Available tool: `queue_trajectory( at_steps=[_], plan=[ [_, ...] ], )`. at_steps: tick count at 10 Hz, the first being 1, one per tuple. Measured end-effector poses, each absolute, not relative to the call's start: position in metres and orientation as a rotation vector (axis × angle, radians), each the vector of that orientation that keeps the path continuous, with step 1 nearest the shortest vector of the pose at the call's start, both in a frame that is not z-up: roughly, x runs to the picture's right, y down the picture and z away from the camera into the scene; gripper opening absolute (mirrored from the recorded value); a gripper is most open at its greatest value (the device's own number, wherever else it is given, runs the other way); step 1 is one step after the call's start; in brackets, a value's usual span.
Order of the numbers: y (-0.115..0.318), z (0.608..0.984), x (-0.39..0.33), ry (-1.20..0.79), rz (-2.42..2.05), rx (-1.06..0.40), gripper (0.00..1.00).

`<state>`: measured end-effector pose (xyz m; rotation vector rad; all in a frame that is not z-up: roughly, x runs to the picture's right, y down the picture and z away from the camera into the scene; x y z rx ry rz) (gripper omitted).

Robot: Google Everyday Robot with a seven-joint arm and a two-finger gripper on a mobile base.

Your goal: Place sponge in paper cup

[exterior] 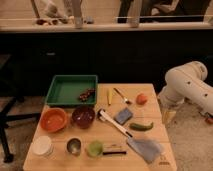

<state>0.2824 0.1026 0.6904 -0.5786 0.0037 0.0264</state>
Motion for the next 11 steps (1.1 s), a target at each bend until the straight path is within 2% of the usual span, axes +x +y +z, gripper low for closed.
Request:
queue_trajectory(
  at_steps=[4,9,11],
  plan=[
    [0.092,0.742,0.244,-0.16,-0.154,-0.616,0.8],
    [0.118,0.767,0.199,-0.359,-0.376,-0.586,0.8],
    [0.125,0.769,0.191,-0.382,-0.403,-0.581,0.8]
  ],
)
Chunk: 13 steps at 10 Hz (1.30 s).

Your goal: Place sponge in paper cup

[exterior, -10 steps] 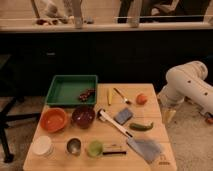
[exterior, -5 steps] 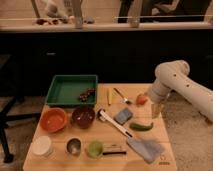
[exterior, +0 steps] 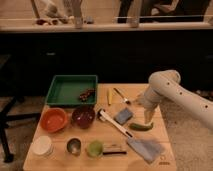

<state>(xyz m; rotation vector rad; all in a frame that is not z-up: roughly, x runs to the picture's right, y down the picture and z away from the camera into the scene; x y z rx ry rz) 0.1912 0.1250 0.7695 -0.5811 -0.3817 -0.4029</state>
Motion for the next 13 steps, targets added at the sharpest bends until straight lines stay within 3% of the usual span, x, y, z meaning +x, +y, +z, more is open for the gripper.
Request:
queue_trajectory(
  at_steps=[7,13],
  plan=[
    [0.126,0.773,0.191,-0.382,-0.416,-0.568,0.8],
    [0.133,0.814,0.154,-0.403,-0.527,-0.565,0.8]
  ],
)
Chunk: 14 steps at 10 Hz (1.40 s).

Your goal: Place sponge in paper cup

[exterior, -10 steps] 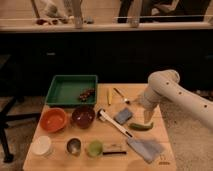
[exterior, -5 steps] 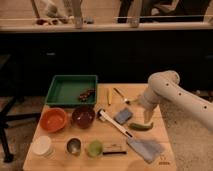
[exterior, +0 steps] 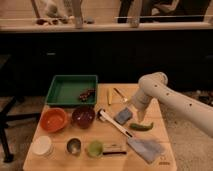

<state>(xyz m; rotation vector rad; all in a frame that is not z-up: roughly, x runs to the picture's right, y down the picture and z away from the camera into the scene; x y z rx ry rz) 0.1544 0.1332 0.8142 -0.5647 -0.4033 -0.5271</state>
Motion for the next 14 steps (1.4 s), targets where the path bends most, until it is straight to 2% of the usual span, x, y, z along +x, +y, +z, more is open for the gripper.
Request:
queue_trajectory(
  at_steps=[6,14],
  plan=[
    [0.132,0.87,0.149,-0.425,-0.511,-0.587,0.8],
    [0.141,0.907,0.139,-0.492,-0.513,-0.669,0.8]
  ],
)
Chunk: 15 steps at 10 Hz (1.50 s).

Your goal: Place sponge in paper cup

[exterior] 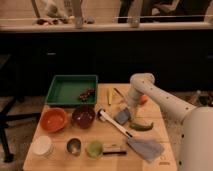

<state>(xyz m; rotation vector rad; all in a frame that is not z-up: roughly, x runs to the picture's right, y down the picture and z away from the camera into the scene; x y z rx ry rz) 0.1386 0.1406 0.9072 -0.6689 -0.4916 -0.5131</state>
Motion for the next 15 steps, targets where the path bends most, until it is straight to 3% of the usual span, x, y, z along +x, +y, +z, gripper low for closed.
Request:
queue_trajectory(
  at_steps=[7,8,15],
  plan=[
    [0.144,0.9127,0.1455,-0.497,-0.522,-0.709,0.8],
    [0.1451,0.9132,0.147,-0.496,-0.523,-0.712,0.76],
    [0.1455,0.9115,0.1485,-0.516,-0.532,-0.715,0.06]
  ],
)
